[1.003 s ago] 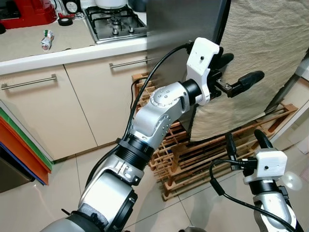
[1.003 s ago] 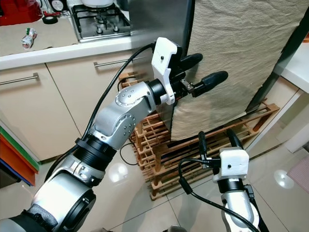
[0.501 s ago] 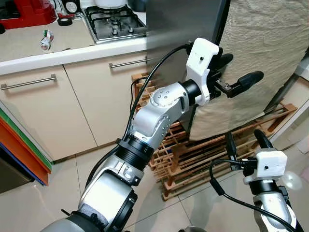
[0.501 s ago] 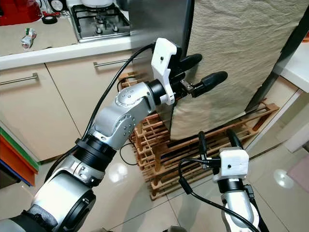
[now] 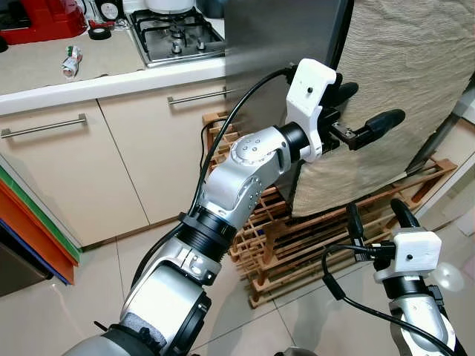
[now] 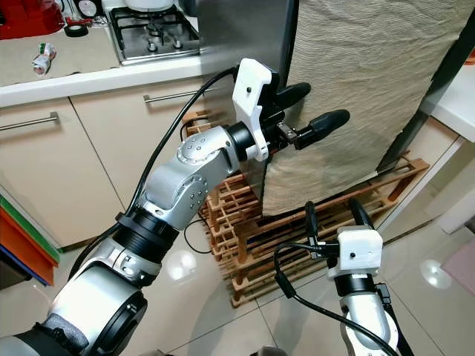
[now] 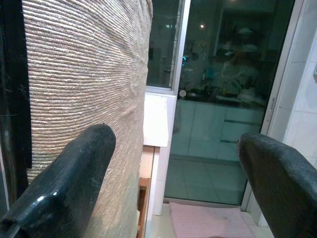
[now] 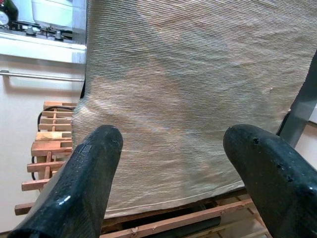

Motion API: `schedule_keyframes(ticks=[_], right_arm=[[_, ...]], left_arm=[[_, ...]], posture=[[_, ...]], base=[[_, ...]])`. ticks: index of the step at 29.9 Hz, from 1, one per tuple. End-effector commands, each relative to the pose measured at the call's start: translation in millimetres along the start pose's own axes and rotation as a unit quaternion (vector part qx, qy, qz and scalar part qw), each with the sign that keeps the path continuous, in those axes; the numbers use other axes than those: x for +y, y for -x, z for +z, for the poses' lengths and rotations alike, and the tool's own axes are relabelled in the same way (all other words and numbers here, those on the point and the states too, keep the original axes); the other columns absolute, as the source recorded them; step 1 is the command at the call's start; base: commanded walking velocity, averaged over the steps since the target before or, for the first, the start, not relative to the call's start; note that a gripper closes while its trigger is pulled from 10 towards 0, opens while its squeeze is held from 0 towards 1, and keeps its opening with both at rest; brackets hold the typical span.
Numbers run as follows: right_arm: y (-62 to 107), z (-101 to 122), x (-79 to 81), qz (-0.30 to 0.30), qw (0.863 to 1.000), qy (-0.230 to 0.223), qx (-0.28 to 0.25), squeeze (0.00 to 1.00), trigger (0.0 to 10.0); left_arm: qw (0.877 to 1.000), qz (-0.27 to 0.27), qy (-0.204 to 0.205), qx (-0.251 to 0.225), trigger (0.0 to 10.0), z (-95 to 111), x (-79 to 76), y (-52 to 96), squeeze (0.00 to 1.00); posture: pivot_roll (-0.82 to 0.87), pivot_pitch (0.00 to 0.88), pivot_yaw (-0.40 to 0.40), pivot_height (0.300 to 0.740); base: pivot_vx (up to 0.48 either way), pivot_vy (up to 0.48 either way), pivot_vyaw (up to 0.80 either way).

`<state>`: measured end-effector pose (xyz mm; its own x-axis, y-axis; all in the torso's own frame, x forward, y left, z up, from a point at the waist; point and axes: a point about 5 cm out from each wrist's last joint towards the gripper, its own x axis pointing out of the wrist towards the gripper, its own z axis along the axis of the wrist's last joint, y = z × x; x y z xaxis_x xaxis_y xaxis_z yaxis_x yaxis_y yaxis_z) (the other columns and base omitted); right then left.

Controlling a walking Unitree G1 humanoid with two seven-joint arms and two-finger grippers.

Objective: Restocking fridge

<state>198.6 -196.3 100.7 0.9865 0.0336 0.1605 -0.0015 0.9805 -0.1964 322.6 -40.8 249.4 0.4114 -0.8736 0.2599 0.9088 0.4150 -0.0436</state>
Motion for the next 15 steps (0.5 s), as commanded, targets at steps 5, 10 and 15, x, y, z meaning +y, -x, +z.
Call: schedule_keyframes(ticks=[5, 10, 15], right_arm=[[3.5, -0.3, -0.8, 0.005, 1.000, 0.005, 0.003, 0.00, 10.0], [3.5, -0.3, -0.8, 0.005, 1.000, 0.005, 0.003, 0.00, 10.0], [3.5, -0.3, -0.8, 0.005, 1.000, 0.005, 0.003, 0.00, 10.0]], left_arm=[[0.996, -0.047, 0.074, -0.013, 10.0, -9.5, -36.5, -24.4, 0.00], [0.996, -0.047, 0.074, -0.013, 10.0, -9.5, -36.5, -24.4, 0.00], [0.996, -0.047, 0.074, -0.013, 10.0, -9.5, -36.5, -24.4, 0.00]], posture=[[-0.21, 0.000, 0.023, 0.732], [-0.21, 0.000, 0.023, 0.732], [-0.21, 0.000, 0.023, 0.732]], base=[[0.000, 0.000, 0.00], [0.000, 0.000, 0.00], [0.000, 0.000, 0.00]])
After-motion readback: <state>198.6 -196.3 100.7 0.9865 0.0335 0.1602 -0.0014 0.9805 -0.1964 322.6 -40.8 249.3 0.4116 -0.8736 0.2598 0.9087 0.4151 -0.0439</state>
